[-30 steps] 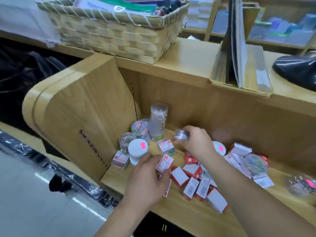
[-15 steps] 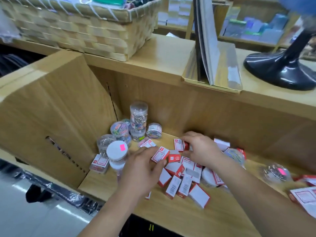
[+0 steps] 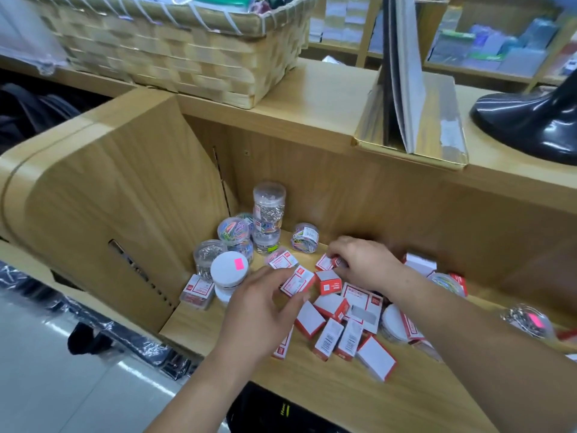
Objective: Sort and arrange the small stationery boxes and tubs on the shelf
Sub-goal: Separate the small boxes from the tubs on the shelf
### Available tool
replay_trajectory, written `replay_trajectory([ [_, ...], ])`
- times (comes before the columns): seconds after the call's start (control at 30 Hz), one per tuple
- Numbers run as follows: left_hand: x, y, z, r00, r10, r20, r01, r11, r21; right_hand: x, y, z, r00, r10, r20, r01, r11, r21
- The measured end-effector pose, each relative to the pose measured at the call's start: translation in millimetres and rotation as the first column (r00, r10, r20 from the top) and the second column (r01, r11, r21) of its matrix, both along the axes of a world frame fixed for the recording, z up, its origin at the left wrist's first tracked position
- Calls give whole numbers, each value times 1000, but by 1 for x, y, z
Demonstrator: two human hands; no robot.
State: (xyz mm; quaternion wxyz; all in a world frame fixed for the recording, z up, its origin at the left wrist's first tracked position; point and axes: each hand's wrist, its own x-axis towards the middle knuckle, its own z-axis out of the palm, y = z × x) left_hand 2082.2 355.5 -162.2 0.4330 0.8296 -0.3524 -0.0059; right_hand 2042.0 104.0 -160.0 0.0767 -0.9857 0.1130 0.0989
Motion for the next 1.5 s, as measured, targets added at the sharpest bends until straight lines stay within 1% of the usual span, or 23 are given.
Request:
replay_trajectory([
  [0.1,-3,1,0,1000,2,-23,-3,1000,-17,-3,4,-1,999,32,29,-32,999,-10],
  [0.17,-6,1,2,999,5,-40,-6,1000,-22,-1,6,-1,998,60,-22,-60,998,-27],
  [0.27,-9,3,4,997,17,-77,-19,999,-28,4,5,2,996,34,-83,-33,999,17],
  [0.37,-12,7,5,995,32,-97,-33,999,-13,7,4,8,997,13,-73,-10,999,41],
  [0.47,-14,10,4,995,39,-88,-42,999,-29,3,3,12,1000,6,26,-7,1000,26],
  [0.6,-20,10,3,997,34,-68,-38,997,-70,-15,17,38,968,118,220,-92,988,-123],
  [0.67,-25,6,7,998,4,-68,-11,996,-92,-33,23,56,948,119,295,-86,989,-123],
  [0.7,-29,3,9,998,-7,-65,1,995,-105,-45,23,64,940,84,332,-63,995,-74],
  [0.73,-33,0,11,998,-22,-62,15,992,-123,-61,21,71,933,36,358,-42,999,7],
  [0.83,-57,-20,15,993,-80,-81,66,985,-160,-128,14,87,896,-95,433,-19,968,252],
  [0.9,-85,-43,15,984,-152,-92,136,978,-158,-182,13,90,843,-223,489,42,935,353],
  [0.93,-101,-56,15,975,-205,-86,190,970,-155,-209,11,89,814,-283,507,89,924,373],
  [1.0,-138,-84,15,943,-325,-71,313,938,-148,-264,8,85,769,-395,502,202,896,395],
  [1.1,-195,-122,14,872,-483,-75,469,871,-147,-346,4,69,692,-570,443,386,810,441],
  [1.23,-255,-159,1,783,-616,-79,609,787,-104,-433,-7,50,575,-707,412,572,707,416],
  [1.33,-285,-182,-13,744,-661,-95,657,750,-73,-482,-24,39,472,-810,347,715,582,387],
  [1.37,-292,-191,-16,738,-668,-97,666,744,-56,-493,-31,37,453,-826,334,748,556,362],
  [1.43,-300,-213,-20,737,-670,-94,670,742,-33,-504,-46,36,449,-827,338,776,549,310],
  [1.5,-303,-241,-18,773,-631,-63,630,776,-31,-501,-65,43,468,-821,327,784,556,276],
])
